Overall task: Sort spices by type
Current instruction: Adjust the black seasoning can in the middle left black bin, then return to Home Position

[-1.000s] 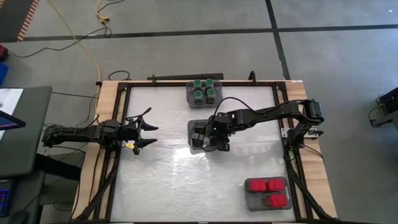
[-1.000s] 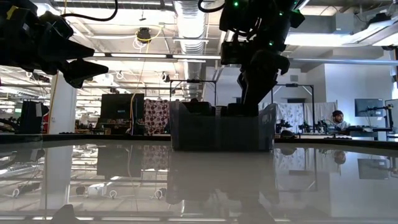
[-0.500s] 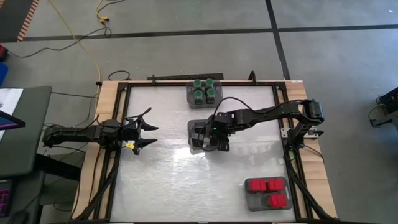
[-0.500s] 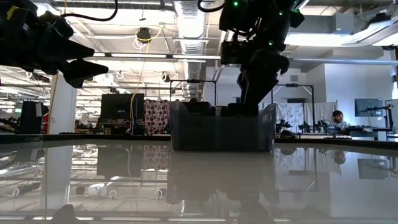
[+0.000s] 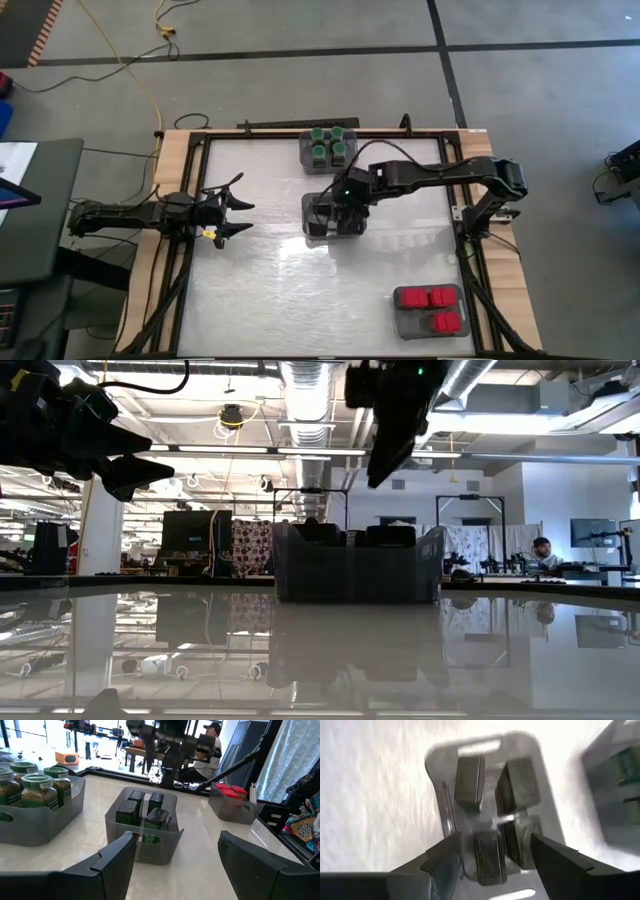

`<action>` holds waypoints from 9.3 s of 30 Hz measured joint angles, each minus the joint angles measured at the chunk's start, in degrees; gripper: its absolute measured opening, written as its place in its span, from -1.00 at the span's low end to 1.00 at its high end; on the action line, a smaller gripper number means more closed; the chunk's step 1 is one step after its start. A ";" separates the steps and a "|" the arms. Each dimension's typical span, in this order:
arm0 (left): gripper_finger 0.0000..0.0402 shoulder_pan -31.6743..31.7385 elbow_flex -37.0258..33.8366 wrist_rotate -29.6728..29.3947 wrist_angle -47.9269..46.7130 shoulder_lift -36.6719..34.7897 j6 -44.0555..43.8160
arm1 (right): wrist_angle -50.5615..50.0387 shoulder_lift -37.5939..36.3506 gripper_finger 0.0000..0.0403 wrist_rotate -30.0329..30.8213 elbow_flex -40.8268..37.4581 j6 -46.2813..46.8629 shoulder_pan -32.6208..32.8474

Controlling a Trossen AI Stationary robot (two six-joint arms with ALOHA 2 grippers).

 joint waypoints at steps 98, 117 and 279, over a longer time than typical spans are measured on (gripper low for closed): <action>0.35 -0.01 0.00 -0.22 0.00 0.26 0.01 | 11.28 9.81 0.31 5.28 0.62 5.21 4.09; 0.35 -0.02 0.00 -0.15 0.00 0.26 0.02 | 15.90 10.84 0.31 4.33 0.68 11.76 5.00; 0.35 0.00 0.00 -0.20 0.00 0.26 0.02 | 12.86 -36.20 0.20 2.95 -33.96 7.30 -3.52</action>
